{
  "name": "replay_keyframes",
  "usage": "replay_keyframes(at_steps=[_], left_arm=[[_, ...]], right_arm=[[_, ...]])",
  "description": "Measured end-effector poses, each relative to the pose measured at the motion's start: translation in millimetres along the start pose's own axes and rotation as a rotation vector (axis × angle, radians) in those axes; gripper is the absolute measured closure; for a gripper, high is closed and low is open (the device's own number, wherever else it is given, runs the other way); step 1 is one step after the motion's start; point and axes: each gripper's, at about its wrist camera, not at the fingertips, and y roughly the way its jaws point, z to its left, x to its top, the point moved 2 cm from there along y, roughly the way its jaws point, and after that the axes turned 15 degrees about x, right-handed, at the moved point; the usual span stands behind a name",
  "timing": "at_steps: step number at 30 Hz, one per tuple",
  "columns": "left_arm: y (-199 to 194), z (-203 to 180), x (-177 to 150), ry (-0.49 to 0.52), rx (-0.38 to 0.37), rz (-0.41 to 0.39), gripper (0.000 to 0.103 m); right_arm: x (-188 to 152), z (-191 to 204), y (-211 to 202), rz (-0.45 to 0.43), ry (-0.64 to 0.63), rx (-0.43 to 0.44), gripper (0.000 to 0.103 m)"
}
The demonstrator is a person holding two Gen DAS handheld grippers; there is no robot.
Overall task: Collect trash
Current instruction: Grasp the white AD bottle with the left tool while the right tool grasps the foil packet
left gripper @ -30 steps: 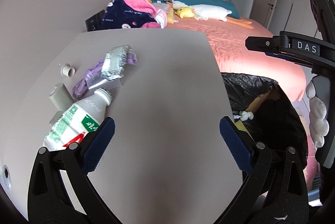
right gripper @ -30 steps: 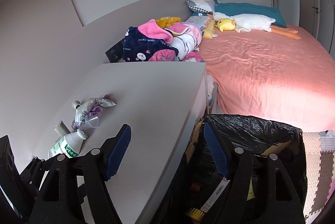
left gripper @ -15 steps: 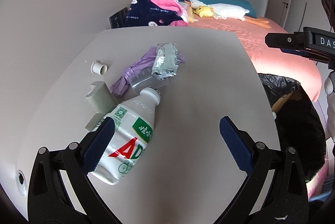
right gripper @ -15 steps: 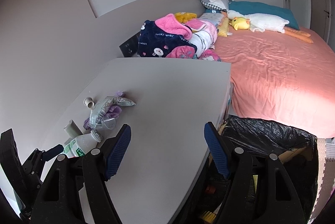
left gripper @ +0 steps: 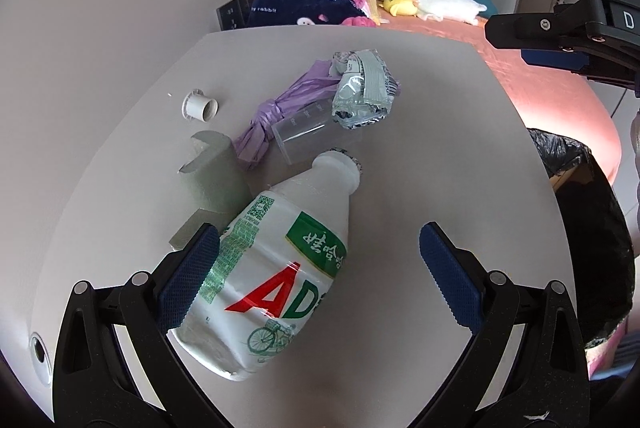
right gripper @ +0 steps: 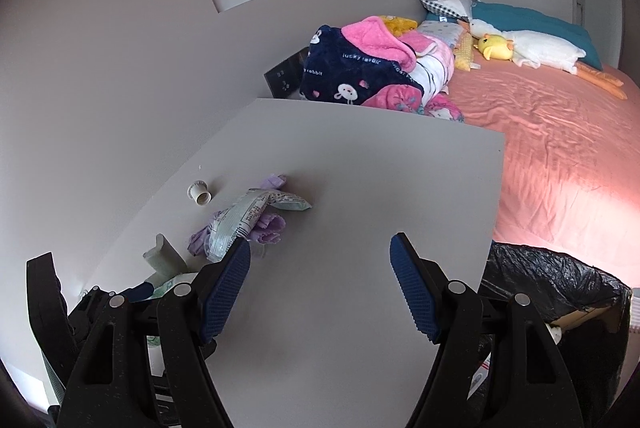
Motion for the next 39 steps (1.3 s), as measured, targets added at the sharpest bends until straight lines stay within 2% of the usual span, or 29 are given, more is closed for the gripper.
replay_keyframes(at_steps=[9,12,19,27,34,35,36,39], left_arm=[[9,0,-7,-0.004,-0.011,0.022,0.007],[13,1,-8,-0.014,-0.007,0.030,0.007],[24,4,-9,-0.013,-0.014,0.054,0.025],[23,5,-10,-0.012,-0.017,0.049,0.026],[23,7,-10,-0.021,-0.033,0.048,0.026],[23,8,-10,-0.027,-0.037,0.048,0.026],[23,9,-10,-0.031,-0.040,0.048,0.026],[23,11,-10,-0.039,-0.043,0.050,0.026]], right_arm=[[6,14,32,0.038,-0.025,0.027,0.030],[9,22,45,0.052,-0.036,0.053,0.037],[11,30,77,0.104,-0.029,0.102,0.052],[12,34,102,0.145,0.000,0.136,0.057],[10,42,105,0.145,-0.008,0.166,0.058],[10,44,106,0.151,-0.029,0.160,0.068],[9,47,108,0.159,-0.047,0.164,0.074],[7,50,106,0.148,-0.070,0.174,0.080]])
